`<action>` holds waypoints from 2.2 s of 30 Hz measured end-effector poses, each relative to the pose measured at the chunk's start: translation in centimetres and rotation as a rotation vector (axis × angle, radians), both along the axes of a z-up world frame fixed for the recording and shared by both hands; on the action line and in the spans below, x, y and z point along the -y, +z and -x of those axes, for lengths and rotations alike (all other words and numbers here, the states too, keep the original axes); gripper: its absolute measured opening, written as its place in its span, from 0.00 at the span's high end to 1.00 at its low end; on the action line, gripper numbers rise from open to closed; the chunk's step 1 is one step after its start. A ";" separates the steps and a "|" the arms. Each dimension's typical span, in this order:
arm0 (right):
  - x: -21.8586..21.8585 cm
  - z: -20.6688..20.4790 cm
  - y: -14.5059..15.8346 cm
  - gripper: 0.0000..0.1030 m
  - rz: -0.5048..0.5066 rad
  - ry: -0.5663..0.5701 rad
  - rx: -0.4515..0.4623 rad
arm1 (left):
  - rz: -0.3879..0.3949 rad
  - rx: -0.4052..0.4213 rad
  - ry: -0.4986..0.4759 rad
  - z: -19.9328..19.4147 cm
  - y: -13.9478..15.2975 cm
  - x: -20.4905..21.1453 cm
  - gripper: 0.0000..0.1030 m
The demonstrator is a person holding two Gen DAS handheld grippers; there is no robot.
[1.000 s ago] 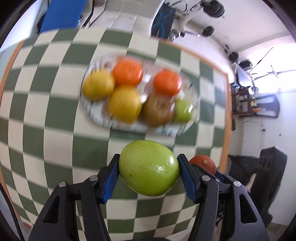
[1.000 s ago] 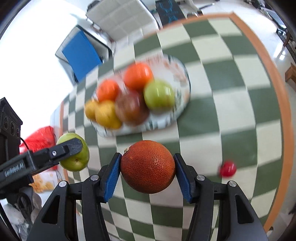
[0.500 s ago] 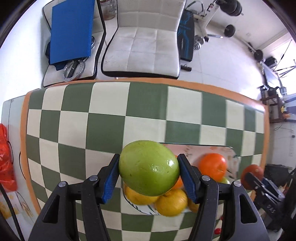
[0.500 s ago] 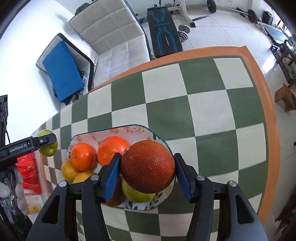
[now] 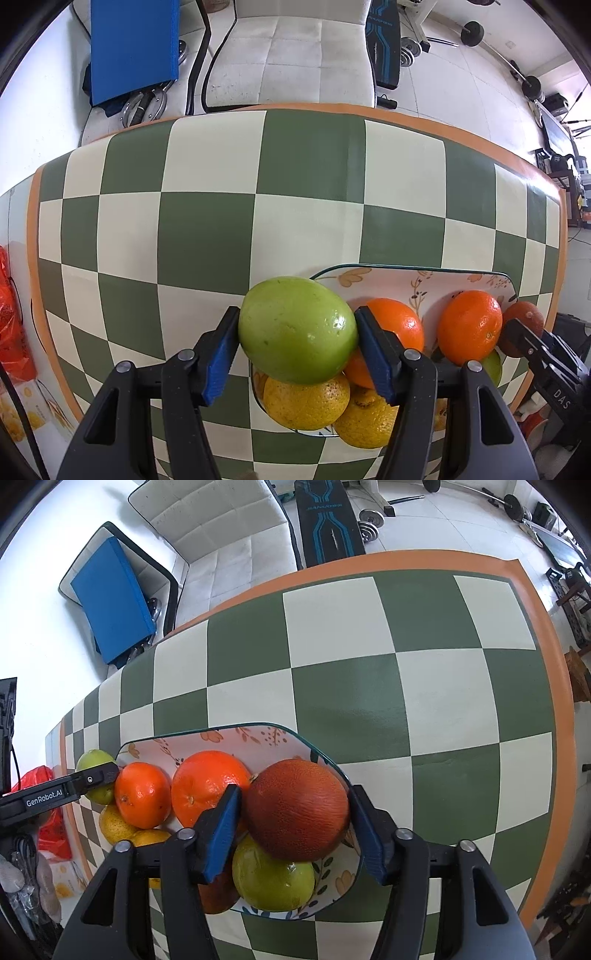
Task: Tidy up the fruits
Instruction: 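Carry the dark orange and green apple onto the plate and open both tools, then lift both tools back toward the two cherry tomatoes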
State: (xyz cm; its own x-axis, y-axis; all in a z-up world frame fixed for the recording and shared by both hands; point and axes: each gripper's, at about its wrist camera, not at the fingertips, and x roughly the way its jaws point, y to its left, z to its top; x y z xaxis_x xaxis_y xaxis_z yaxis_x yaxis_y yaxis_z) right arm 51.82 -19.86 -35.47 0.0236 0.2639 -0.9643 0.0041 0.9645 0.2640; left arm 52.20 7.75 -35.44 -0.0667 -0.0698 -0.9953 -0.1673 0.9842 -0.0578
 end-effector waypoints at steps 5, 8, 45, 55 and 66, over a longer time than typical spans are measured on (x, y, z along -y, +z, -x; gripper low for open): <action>-0.2 0.1 0.3 0.26 0.016 -0.001 0.000 | 0.029 -0.010 0.028 -0.2 0.1 -0.4 0.14; -0.2 0.4 0.8 0.19 0.033 0.009 0.008 | 0.012 -0.005 0.026 0.0 0.3 -0.3 0.14; -0.2 17.9 16.2 0.07 0.236 0.116 0.392 | -0.124 0.449 -0.021 18.2 15.1 5.5 0.14; 1.0 24.3 23.6 0.07 0.196 0.101 0.500 | -0.114 0.570 -0.021 24.0 21.5 6.3 0.14; 1.8 30.2 29.5 0.07 0.158 0.097 0.584 | -0.104 0.630 -0.039 29.4 26.0 7.7 0.14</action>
